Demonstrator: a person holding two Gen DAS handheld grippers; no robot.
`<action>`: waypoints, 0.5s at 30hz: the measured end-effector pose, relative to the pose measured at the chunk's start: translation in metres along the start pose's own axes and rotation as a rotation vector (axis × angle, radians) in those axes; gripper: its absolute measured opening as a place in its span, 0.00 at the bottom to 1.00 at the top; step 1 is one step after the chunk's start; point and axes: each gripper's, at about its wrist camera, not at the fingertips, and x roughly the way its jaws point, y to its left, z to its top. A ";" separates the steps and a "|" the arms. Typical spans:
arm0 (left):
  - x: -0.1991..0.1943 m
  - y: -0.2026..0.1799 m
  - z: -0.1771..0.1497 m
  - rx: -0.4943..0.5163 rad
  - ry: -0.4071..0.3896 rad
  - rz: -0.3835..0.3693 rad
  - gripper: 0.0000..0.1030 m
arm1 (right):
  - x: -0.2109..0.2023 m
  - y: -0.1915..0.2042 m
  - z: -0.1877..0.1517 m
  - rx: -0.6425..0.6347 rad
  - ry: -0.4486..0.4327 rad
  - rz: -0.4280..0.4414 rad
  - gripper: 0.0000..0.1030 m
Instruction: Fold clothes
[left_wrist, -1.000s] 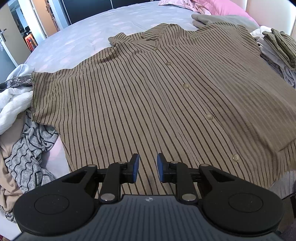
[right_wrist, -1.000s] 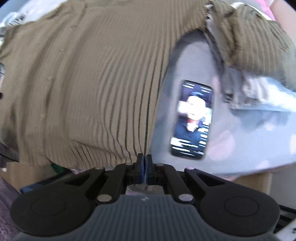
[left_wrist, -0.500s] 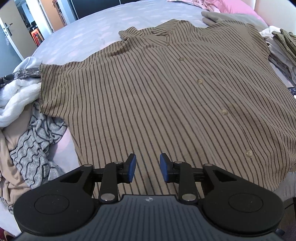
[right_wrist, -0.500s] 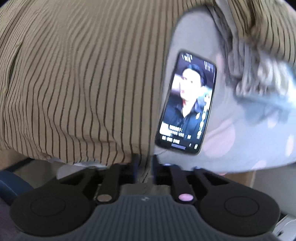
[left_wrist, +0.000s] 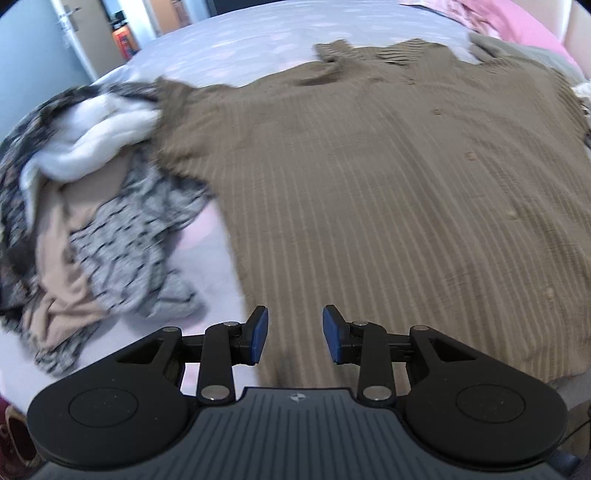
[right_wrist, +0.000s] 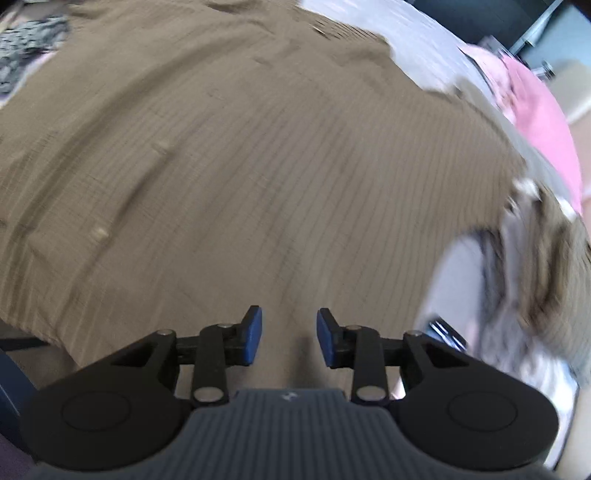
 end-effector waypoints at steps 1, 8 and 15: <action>-0.001 0.004 -0.005 -0.004 0.003 0.006 0.30 | 0.002 0.008 0.004 -0.007 -0.010 0.023 0.35; 0.003 0.020 -0.038 -0.010 0.059 -0.016 0.40 | 0.008 0.066 0.029 -0.171 -0.053 0.108 0.37; 0.005 -0.001 -0.055 0.058 0.085 -0.040 0.40 | 0.006 0.086 0.050 -0.214 -0.077 0.141 0.40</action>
